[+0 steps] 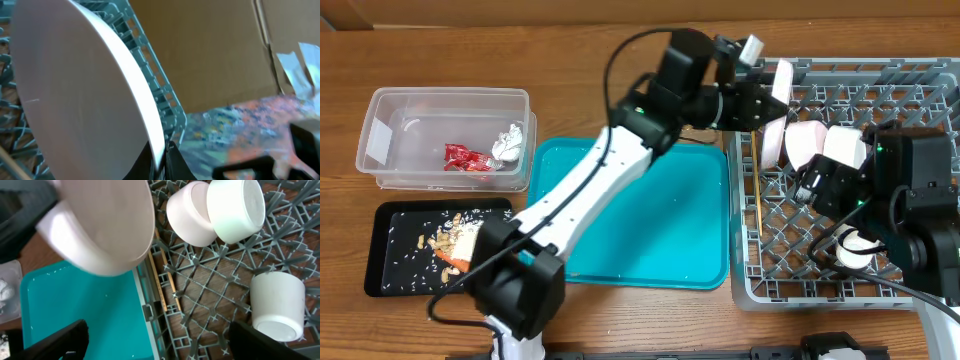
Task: Sort waste into correct bins and load items into the dishwasher
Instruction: 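Carry the plate right and insert it upright into the dish rack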
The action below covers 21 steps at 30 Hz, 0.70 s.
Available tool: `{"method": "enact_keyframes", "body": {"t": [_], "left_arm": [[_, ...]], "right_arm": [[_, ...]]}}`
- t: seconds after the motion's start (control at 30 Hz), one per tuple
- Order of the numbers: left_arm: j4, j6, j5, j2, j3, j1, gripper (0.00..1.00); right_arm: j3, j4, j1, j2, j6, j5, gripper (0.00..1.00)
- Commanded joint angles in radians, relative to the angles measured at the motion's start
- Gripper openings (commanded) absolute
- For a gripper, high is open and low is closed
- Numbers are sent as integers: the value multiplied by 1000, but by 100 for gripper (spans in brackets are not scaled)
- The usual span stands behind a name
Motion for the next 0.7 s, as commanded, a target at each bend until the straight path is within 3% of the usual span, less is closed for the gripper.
{"method": "enact_keyframes", "body": {"t": [0.0, 0.23, 0.4, 0.43, 0.5, 0.53, 0.6, 0.67], "left_arm": [[73, -134, -92, 63, 4, -20, 4], [181, -287, -85, 188, 4, -39, 4], [183, -290, -112, 217, 4, -41, 5], [191, -291, -111, 216, 4, -41, 11], [208, -292, -104, 216, 4, -41, 36], [208, -300, -103, 216, 4, -40, 72], [207, -299, -90, 216, 4, -38, 97], [207, -299, -70, 216, 4, -33, 100]], "right_arm": [[21, -6, -4, -14, -20, -4, 92], [21, -22, -4, -14, -45, -4, 92], [21, -28, -4, -14, -47, -4, 92], [21, -28, -4, -14, -47, -4, 92], [21, -27, -4, -14, -47, -4, 92], [21, -27, -4, -14, -47, -4, 92], [21, -28, -4, -14, -47, -4, 92], [21, -28, -4, -14, -47, -4, 92]]}}
